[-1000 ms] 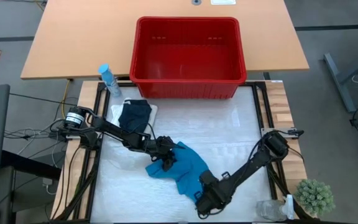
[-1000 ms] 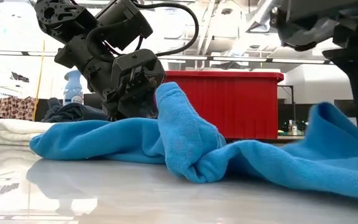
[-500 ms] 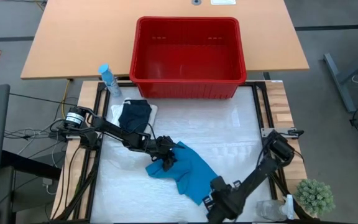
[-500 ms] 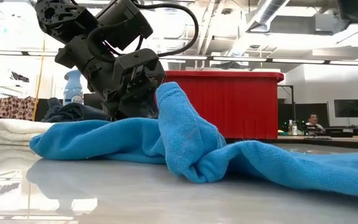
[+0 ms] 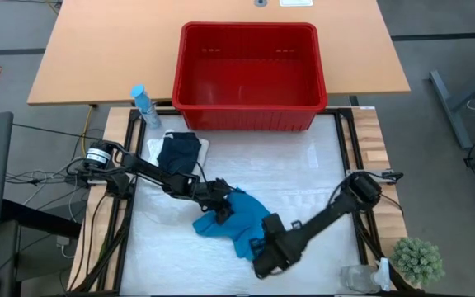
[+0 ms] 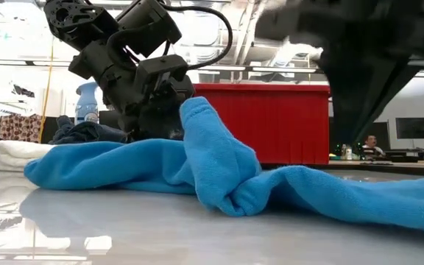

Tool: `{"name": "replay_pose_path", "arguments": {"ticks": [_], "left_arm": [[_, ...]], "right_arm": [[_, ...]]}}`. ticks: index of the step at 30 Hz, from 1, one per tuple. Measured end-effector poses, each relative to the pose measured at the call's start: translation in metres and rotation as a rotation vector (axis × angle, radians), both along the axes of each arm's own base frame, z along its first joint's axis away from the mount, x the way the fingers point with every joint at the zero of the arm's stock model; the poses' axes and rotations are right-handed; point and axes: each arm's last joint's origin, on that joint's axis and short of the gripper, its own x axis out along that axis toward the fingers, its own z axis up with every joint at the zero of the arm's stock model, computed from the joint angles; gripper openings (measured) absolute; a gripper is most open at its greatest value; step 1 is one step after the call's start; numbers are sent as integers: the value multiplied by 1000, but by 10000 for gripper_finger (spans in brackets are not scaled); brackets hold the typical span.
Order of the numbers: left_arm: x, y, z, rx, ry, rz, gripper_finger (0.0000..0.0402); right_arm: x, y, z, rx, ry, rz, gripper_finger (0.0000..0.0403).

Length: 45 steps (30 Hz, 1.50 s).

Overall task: Fold Laundry from Bin
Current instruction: Fold the blue shorts

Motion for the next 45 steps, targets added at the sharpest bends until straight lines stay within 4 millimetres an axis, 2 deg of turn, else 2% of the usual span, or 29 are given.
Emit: {"name": "replay_pose_path", "arguments": {"ticks": [5,9,15,20,23,26,29,32,38,41,45], "left_arm": [[-1,9,0,-42,27,81,169],[-3,18,-2,-41,71,200,169],[-1,29,6,-60,26,262,169],[-11,42,12,-61,84,429,169],[-16,46,13,-38,122,463,169],[-18,49,15,-48,132,484,169],[-17,49,15,-80,127,529,169],[-17,49,16,-106,121,567,169],[-17,49,16,-130,121,585,169],[-17,49,16,-122,121,575,169],[-17,49,16,-119,121,567,169]], "right_arm": [[4,-17,-13,8,83,25,14],[2,-21,-19,2,109,18,16],[-3,-23,-32,11,135,15,16],[-7,-32,-43,-11,173,0,16],[-4,-36,-40,-94,131,37,19],[2,-35,-20,-175,41,118,31],[9,-33,4,-207,-8,241,53],[20,-39,17,-188,-56,312,80],[46,-48,22,-157,-158,458,179],[52,-56,23,-155,-170,446,232],[55,-69,22,-152,-140,437,261]]}}
